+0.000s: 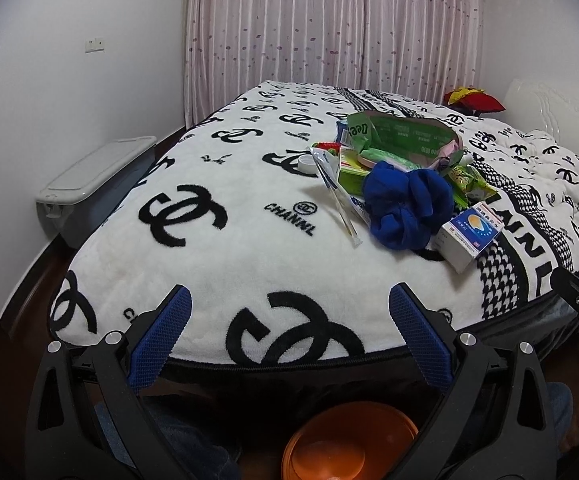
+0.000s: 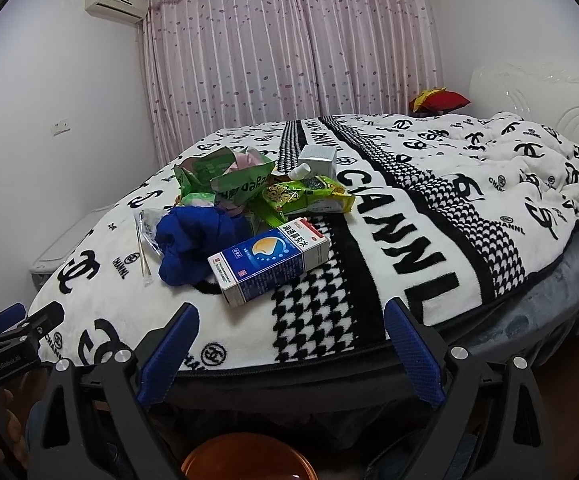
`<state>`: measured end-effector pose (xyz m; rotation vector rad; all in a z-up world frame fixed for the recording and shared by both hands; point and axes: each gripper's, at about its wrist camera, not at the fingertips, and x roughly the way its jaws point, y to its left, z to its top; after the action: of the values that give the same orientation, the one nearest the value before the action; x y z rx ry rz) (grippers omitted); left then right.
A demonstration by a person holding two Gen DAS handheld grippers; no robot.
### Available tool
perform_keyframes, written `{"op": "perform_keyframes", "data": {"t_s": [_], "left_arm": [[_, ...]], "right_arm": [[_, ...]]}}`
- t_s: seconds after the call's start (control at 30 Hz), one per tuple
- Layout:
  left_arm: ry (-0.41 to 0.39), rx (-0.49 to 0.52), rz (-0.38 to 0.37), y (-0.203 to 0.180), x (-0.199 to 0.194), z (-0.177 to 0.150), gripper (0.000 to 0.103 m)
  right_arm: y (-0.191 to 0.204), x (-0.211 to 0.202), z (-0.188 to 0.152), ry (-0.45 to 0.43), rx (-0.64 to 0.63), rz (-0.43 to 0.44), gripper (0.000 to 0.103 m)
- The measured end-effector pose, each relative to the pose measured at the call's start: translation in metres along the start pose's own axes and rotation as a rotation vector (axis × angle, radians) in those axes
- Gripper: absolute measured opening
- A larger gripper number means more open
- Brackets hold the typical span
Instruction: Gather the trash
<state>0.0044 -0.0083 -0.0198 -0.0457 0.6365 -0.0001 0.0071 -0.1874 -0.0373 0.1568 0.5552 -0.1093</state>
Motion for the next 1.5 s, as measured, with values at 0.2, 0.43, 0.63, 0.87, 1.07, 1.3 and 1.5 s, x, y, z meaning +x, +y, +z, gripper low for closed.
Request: {"op": "perform_keyframes", "data": {"t_s": [0.2, 0.43, 0.63, 0.87, 1.07, 1.3, 1.5], "left_arm": [[0.009, 0.002, 0.001, -0.001, 0.004, -0.001, 0.097], [0.017, 0.004, 0.004, -0.001, 0.007, -0.002, 0.097], [0.018, -0.006, 0.007, 0.002, 0.008, -0.002, 0.097], [0.023, -0.038, 0.006, 0.012, 0.009, -0.001, 0.097], [0.025, -0.077, 0.019, 0.029, 0.008, -0.003, 0.097], [0.02, -0.123, 0.053, 0.056, 0.005, -0.005, 0.097], [0.034, -0.183, 0.063, 0.078, 0.006, -0.01, 0.097]], "right_arm": [[-0.001, 0.003, -0.002, 0.008, 0.006, 0.004, 0.092], [-0.002, 0.006, -0.004, 0.018, 0.009, 0.004, 0.092], [0.001, 0.01, -0.001, 0.015, 0.003, 0.029, 0.096], [0.028, 0.038, 0.022, 0.04, -0.045, 0.168, 0.098], [0.078, 0.09, 0.048, 0.099, -0.16, 0.215, 0.098], [0.11, 0.166, 0.065, 0.233, -0.206, 0.106, 0.098], [0.131, 0.195, 0.064, 0.304, -0.243, 0.125, 0.074]]}}
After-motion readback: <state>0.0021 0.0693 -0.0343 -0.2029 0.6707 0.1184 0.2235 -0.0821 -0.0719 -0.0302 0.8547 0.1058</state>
